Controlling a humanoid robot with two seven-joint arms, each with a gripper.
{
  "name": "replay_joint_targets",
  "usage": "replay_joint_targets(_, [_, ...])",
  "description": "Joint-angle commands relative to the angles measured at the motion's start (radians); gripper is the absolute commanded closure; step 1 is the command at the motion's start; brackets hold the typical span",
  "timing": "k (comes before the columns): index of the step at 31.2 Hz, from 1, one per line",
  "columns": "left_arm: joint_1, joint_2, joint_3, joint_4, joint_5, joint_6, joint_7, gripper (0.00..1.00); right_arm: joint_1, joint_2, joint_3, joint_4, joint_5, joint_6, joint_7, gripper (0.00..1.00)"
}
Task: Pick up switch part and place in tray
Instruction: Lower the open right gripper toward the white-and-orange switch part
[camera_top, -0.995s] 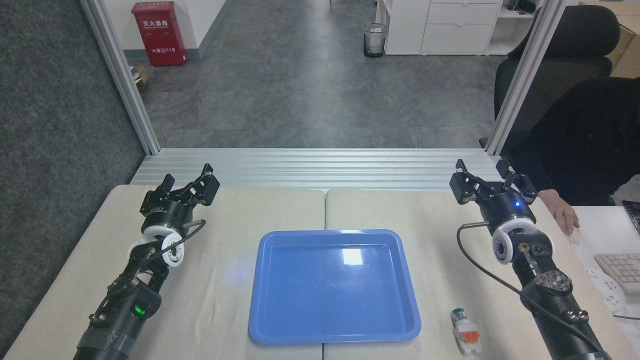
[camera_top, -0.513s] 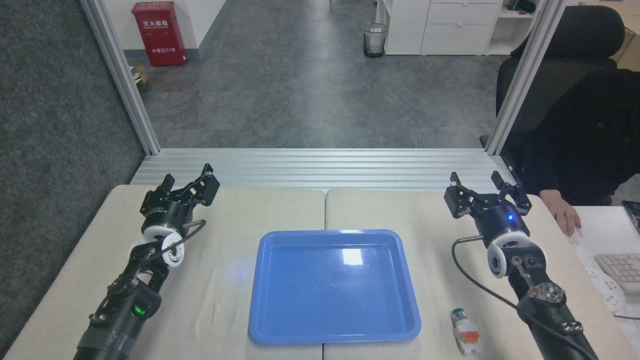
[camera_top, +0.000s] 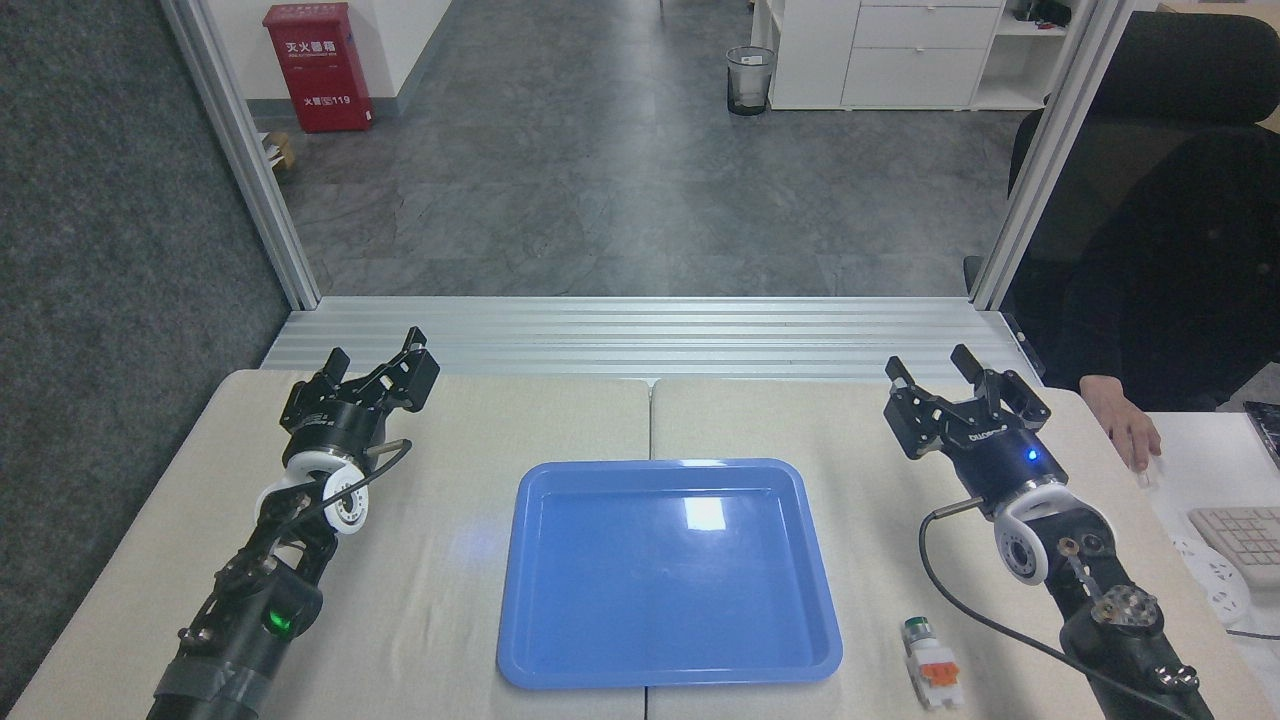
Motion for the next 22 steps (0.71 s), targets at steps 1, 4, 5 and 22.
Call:
replay_joint_targets(1, [0.0,0.0,0.0,0.0,0.0,0.0,0.0,0.0,0.197,-0.071,-0.055,-0.171,-0.017,-0.026,0.025,0.18])
replay_joint_targets(4, [0.0,0.0,0.0,0.0,0.0,0.0,0.0,0.0,0.334,-0.067,-0.087,-0.262,-0.019,-0.033,0.025,0.13])
replay_joint_targets(5, [0.0,0.0,0.0,0.0,0.0,0.0,0.0,0.0,0.377,-0.065,-0.097,-0.291,-0.017,-0.033,0.025,0.09])
replay_joint_targets(22, [0.0,-0.002,0.0,0.0,0.0,0.0,0.0,0.0,0.679,-0.03,-0.133,-0.419,-0.008,-0.022,-0.006,0.02])
